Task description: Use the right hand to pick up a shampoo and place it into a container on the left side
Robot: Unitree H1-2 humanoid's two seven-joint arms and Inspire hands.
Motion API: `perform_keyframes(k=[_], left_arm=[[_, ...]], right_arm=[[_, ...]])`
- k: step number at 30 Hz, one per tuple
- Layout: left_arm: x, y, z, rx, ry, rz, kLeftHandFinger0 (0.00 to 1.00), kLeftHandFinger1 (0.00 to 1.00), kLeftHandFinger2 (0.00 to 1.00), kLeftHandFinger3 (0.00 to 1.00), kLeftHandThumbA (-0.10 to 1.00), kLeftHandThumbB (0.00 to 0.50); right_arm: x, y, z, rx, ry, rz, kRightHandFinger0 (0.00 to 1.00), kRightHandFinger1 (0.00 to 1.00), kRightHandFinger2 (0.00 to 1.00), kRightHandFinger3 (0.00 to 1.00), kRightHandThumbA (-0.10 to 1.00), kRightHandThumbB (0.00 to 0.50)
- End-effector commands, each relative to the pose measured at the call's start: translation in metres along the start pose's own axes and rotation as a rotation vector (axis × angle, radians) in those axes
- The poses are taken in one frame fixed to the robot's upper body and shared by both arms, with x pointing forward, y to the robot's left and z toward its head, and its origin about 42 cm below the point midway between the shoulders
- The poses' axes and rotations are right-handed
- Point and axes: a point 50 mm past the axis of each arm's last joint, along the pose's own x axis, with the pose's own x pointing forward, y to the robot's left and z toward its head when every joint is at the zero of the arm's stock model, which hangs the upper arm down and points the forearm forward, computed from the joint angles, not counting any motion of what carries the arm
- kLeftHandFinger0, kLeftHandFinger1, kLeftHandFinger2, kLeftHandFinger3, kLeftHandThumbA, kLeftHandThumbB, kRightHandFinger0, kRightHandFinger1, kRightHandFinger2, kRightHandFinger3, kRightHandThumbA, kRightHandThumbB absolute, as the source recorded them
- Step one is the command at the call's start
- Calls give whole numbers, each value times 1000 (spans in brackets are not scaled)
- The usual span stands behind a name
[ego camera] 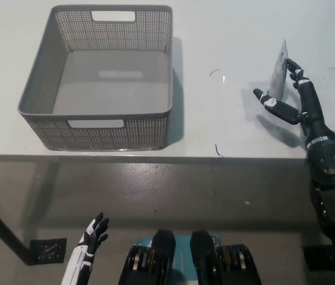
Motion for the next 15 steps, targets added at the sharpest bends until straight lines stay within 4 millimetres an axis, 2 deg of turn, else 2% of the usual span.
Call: perform_keyframes(k=[1,8,12,15], left_arm=[[4,2,9,5,-64,-7,1000,1000,1000,1000,1000,180],[6,2,9,-6,-66,-4,1000,1000,1000,1000,1000,187],[6,2,9,-3,-66,-2,1000,1000,1000,1000,1000,191],[5,1,9,-11,-66,-1,1000,1000,1000,1000,1000,179]], right_arm=[[28,-17,33,-17,-92,-49,1000,1000,1000,1000,884,363],[51,-18,40,-28,-46,-30,1000,1000,1000,1000,871,343],[63,-15,44,-28,11,-15,1000,1000,1000,1000,892,348],[69,-14,49,-41,36,-1,1000,1000,1000,1000,904,329]])
